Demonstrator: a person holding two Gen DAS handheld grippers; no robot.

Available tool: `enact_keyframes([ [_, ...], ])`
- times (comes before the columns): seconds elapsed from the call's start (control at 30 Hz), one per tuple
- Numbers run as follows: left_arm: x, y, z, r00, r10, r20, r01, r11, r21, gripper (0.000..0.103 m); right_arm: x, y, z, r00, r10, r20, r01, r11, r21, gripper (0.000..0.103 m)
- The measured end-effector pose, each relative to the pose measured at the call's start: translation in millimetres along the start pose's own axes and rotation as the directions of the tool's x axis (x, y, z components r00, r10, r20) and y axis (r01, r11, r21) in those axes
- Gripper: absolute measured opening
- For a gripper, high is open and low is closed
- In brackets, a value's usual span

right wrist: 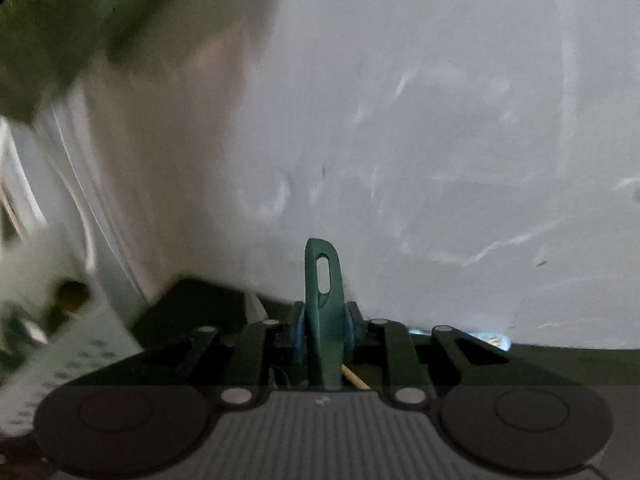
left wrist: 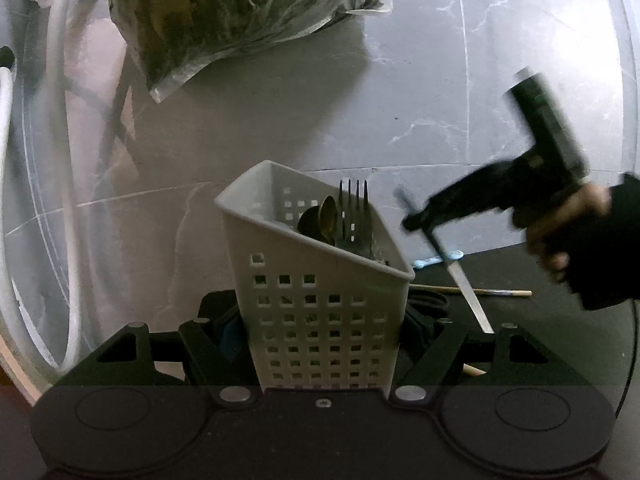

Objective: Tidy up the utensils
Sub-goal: 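Grasp the green-handled utensil from the pile with the right tool, then lower the green-handled utensil into the basket with the right tool and release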

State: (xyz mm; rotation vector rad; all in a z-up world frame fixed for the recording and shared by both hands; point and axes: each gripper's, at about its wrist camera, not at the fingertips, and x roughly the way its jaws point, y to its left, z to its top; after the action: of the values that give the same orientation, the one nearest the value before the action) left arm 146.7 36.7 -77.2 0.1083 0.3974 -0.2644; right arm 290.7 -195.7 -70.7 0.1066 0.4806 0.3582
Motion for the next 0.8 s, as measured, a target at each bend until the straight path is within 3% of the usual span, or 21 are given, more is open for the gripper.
enact_keyframes([
  [0.1,0.7,4.2,-0.6,1.000,-0.017,0.004,0.017,1.000,0.008,0.076,-44.1,4.5,6.7,0.993,0.006,0.121,-0.011,0.999,0.039,0.022],
  [0.17,0.1,6.2,-1.2,1.000,-0.030,0.006,0.030,0.999,0.013,0.076,-74.6,11.8,15.5,0.975,0.023,0.221,-0.038,0.997,0.065,0.022],
  [0.33,-2.1,9.5,-1.9,0.998,-0.058,0.006,0.058,0.998,0.021,0.076,-133.1,49.7,38.9,0.886,0.122,0.448,-0.160,0.986,0.049,0.022],
  [0.4,-3.1,10.5,-1.8,0.998,-0.068,0.005,0.068,0.997,0.021,0.076,-141.0,67.8,45.7,0.855,0.176,0.487,-0.207,0.978,0.010,0.022],
  [0.5,-4.6,10.3,-2.7,0.997,-0.077,0.006,0.077,0.997,0.022,0.076,-150.8,89.6,52.3,0.829,0.242,0.505,-0.250,0.967,-0.053,0.022],
  [0.63,-6.0,10.7,-2.7,0.996,-0.087,0.007,0.087,0.996,0.023,0.076,-132.6,116.9,36.9,0.858,0.266,0.439,-0.236,0.964,-0.123,0.022],
  [0.8,-5.7,13.5,-2.8,0.996,-0.091,0.010,0.091,0.996,0.020,0.076,-125.2,121.7,20.0,0.898,0.270,0.346,-0.244,0.963,-0.117,0.022],
])
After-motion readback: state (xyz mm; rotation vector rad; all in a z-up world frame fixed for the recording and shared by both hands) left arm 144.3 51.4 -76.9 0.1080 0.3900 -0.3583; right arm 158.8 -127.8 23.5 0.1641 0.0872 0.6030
